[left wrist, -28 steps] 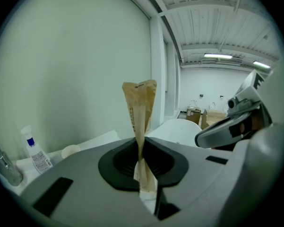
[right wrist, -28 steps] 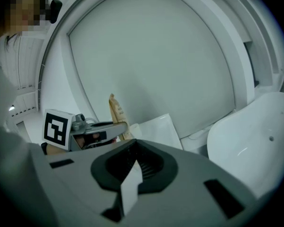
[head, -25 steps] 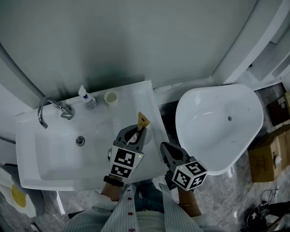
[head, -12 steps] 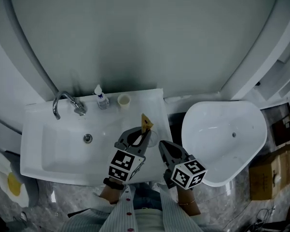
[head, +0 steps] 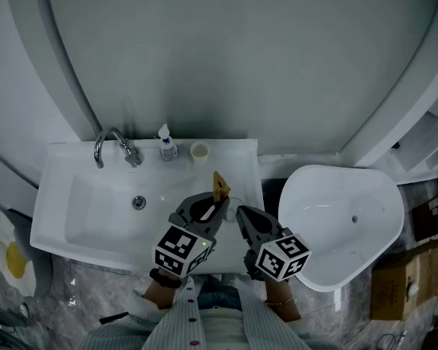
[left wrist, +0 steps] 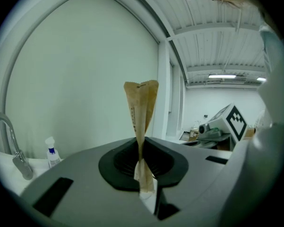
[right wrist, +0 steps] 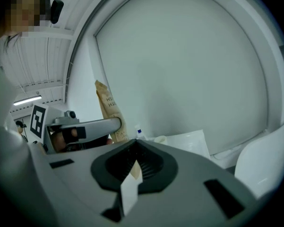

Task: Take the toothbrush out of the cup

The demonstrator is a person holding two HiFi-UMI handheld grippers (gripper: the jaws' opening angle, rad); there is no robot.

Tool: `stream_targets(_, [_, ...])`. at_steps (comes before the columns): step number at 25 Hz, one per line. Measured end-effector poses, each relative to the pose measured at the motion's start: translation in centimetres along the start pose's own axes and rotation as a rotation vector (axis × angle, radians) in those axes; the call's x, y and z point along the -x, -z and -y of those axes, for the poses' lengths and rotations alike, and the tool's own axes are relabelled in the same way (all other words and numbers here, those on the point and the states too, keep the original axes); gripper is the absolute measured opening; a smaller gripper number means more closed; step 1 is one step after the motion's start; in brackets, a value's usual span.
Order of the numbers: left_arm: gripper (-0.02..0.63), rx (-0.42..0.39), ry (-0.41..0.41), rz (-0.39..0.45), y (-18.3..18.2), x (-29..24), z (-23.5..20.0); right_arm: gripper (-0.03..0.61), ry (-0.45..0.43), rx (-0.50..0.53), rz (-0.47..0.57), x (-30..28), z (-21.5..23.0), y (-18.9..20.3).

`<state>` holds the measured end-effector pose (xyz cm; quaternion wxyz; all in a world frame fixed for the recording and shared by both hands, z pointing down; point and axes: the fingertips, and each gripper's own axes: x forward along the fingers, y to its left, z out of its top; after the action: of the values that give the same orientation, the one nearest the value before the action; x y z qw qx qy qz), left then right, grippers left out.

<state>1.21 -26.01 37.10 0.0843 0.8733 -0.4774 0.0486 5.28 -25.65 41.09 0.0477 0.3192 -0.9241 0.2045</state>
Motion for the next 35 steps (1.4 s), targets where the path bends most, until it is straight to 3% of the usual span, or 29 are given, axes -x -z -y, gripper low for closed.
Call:
stream_targets(10, [0.035, 0.028, 0.035, 0.045, -2.0, 3.0, 0.3, 0.012, -0.047, 0.064, 0.009, -0.8, -1.6, -2.1])
stream_targets(23, [0.035, 0.036, 0.096, 0.048, -2.5, 3.9, 0.8, 0.012, -0.013, 0.092, 0.049, 0.1, -1.0, -4.6])
stream_targets(35, [0.035, 0.041, 0.131, 0.035, -2.4, 2.9, 0.6, 0.011, 0.019, 0.054, 0.057, 0.2, 0.1, -4.8])
